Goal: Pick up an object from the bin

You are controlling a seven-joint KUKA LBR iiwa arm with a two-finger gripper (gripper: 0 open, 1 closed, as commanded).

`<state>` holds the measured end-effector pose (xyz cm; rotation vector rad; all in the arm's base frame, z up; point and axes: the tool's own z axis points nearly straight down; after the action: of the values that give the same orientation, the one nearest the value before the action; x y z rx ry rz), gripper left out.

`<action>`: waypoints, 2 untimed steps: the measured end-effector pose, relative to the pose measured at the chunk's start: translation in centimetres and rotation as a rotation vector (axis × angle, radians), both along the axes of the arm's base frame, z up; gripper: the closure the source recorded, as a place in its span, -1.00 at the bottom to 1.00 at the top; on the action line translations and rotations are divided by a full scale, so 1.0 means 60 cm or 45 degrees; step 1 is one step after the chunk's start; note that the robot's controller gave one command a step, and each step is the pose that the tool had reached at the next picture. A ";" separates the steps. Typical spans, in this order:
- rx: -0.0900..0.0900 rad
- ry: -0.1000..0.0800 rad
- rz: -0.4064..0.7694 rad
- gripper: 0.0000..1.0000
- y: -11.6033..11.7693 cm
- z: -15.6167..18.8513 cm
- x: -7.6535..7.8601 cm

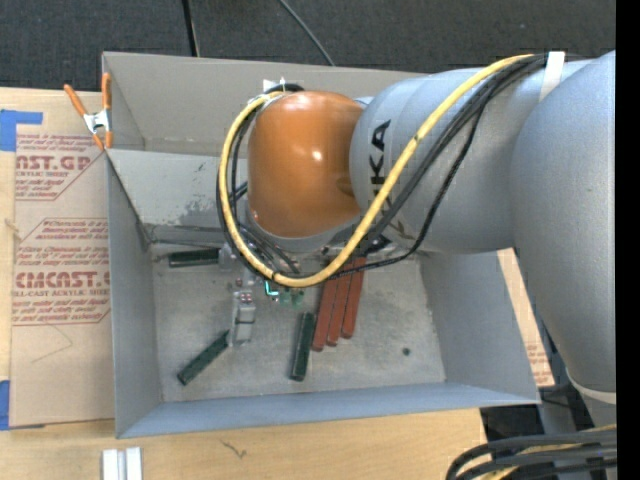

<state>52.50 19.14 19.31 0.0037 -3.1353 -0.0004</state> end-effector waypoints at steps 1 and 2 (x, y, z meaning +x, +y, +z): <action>0.002 -0.009 -0.002 -1.00 -0.001 0.006 0.003; 0.002 -0.014 0.117 -1.00 0.004 -0.071 -0.020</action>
Offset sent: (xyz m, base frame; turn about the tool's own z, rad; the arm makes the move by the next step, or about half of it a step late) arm -0.0393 0.0090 -0.1231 -0.2504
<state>51.28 19.40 15.08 0.1479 -3.1427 -0.0021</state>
